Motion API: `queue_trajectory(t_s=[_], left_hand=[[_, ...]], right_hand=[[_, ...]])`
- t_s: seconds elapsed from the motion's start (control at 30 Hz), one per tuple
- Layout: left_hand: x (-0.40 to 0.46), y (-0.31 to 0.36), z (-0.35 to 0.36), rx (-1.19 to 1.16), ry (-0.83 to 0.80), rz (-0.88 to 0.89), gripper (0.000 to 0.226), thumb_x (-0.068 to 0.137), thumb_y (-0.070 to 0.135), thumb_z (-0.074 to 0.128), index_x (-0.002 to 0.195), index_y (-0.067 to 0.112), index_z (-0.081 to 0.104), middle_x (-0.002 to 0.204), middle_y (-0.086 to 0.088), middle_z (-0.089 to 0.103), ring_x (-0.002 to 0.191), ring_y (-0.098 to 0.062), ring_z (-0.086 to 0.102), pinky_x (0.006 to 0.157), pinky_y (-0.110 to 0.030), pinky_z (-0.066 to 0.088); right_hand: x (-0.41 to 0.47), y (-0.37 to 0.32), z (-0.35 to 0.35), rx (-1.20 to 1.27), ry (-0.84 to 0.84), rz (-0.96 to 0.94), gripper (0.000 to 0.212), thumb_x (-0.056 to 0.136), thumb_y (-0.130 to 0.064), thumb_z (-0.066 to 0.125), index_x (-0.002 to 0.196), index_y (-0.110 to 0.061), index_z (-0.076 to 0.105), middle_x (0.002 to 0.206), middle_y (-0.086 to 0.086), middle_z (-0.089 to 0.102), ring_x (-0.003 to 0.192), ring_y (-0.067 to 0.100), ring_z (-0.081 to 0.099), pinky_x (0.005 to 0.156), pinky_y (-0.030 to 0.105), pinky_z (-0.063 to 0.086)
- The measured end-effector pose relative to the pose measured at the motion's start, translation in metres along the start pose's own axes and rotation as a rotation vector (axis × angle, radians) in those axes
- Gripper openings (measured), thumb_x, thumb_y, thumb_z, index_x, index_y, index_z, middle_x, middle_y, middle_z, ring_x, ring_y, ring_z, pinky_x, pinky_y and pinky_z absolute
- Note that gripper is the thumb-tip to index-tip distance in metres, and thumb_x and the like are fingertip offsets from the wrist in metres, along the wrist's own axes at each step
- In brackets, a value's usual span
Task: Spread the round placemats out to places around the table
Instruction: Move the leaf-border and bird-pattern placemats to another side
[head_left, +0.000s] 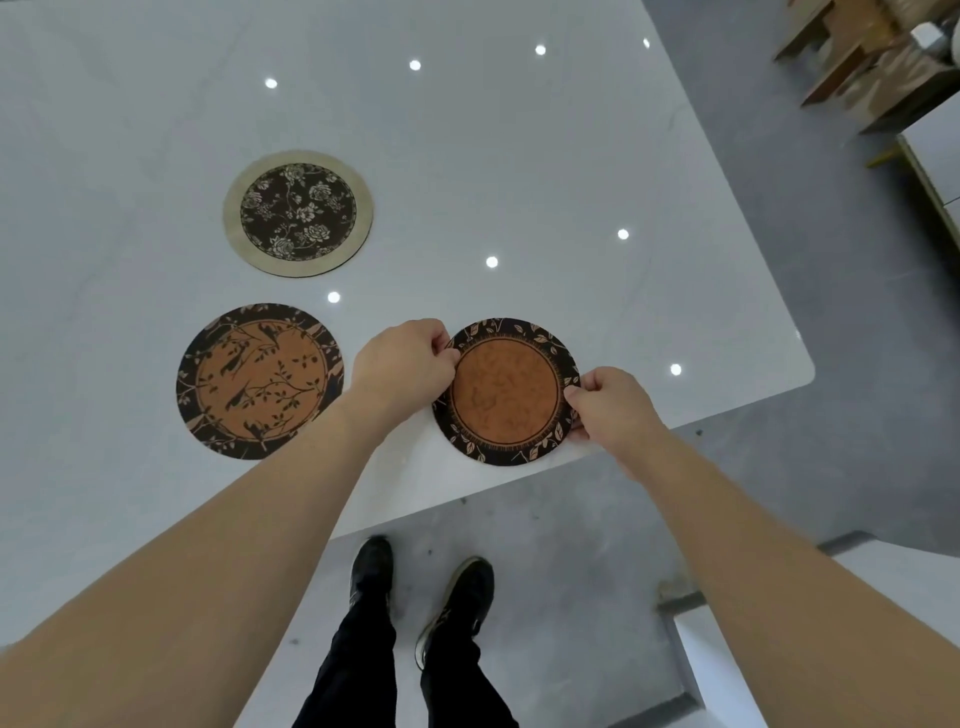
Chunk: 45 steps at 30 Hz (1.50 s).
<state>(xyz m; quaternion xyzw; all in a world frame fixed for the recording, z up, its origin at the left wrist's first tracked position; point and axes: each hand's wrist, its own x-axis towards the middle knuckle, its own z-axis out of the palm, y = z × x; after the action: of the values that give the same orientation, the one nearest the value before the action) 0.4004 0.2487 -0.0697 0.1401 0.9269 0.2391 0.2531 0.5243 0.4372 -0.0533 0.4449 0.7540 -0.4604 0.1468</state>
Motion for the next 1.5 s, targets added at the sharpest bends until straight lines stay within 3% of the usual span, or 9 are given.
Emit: queue_trajectory(t_s=[0.13,0.27,0.4,0.93,1.33,1.4,1.5], left_hand=[[-0.002,-0.001,0.001,0.007,-0.005,0.007,0.014,0.091,0.035,0.055,0.082,0.024,0.061,0.071,0.009,0.062,0.069,-0.013,0.058,0.054,-0.025,0.036],[-0.003,-0.006,0.001,0.01,0.0,0.034,0.013,0.089,0.038,0.055,0.08,0.03,0.06,0.07,0.012,0.062,0.066,-0.003,0.055,0.053,-0.023,0.033],[-0.007,-0.009,0.004,0.009,0.038,0.054,0.013,0.088,0.039,0.056,0.079,0.03,0.059,0.067,0.013,0.061,0.064,-0.001,0.054,0.053,-0.022,0.033],[-0.015,-0.015,0.008,-0.011,0.091,0.094,0.011,0.086,0.037,0.06,0.078,0.029,0.061,0.064,0.014,0.06,0.063,0.001,0.054,0.053,-0.021,0.03],[-0.017,-0.016,0.011,-0.013,0.124,0.1,0.013,0.084,0.041,0.062,0.079,0.029,0.06,0.065,0.013,0.061,0.064,0.001,0.056,0.053,-0.02,0.032],[-0.017,-0.016,0.012,-0.022,0.118,0.098,0.014,0.082,0.042,0.063,0.079,0.029,0.06,0.067,0.011,0.062,0.066,-0.002,0.058,0.054,-0.021,0.035],[-0.019,-0.016,0.013,-0.046,0.121,0.103,0.012,0.083,0.041,0.063,0.081,0.03,0.058,0.068,0.009,0.061,0.067,-0.004,0.058,0.055,-0.023,0.04]], right_hand=[[0.002,0.0,-0.002,-0.118,-0.018,-0.039,0.021,0.091,-0.016,0.054,0.072,-0.01,0.046,0.079,0.014,0.062,0.073,0.035,0.07,0.059,0.034,0.059],[0.004,0.005,-0.004,-0.204,-0.057,-0.066,0.022,0.09,-0.021,0.052,0.069,-0.017,0.047,0.072,0.014,0.069,0.068,0.03,0.071,0.074,0.048,0.059],[0.006,0.008,-0.002,-0.247,-0.06,-0.083,0.02,0.089,-0.025,0.053,0.071,-0.02,0.046,0.081,0.012,0.068,0.078,0.03,0.068,0.079,0.048,0.057],[0.006,0.009,-0.005,-0.266,-0.131,-0.098,0.021,0.089,-0.024,0.055,0.072,-0.021,0.044,0.088,0.015,0.066,0.087,0.033,0.066,0.084,0.051,0.054],[0.006,0.01,-0.004,-0.284,-0.121,-0.131,0.022,0.088,-0.023,0.057,0.07,-0.02,0.043,0.084,0.014,0.066,0.083,0.032,0.066,0.08,0.046,0.055],[0.006,0.009,-0.002,-0.318,-0.108,-0.15,0.023,0.086,-0.022,0.058,0.069,-0.019,0.043,0.079,0.013,0.066,0.077,0.031,0.065,0.072,0.039,0.054],[0.007,0.006,0.001,-0.402,-0.08,-0.175,0.022,0.083,-0.017,0.057,0.067,-0.016,0.042,0.069,0.007,0.059,0.066,0.024,0.056,0.052,0.028,0.04]])
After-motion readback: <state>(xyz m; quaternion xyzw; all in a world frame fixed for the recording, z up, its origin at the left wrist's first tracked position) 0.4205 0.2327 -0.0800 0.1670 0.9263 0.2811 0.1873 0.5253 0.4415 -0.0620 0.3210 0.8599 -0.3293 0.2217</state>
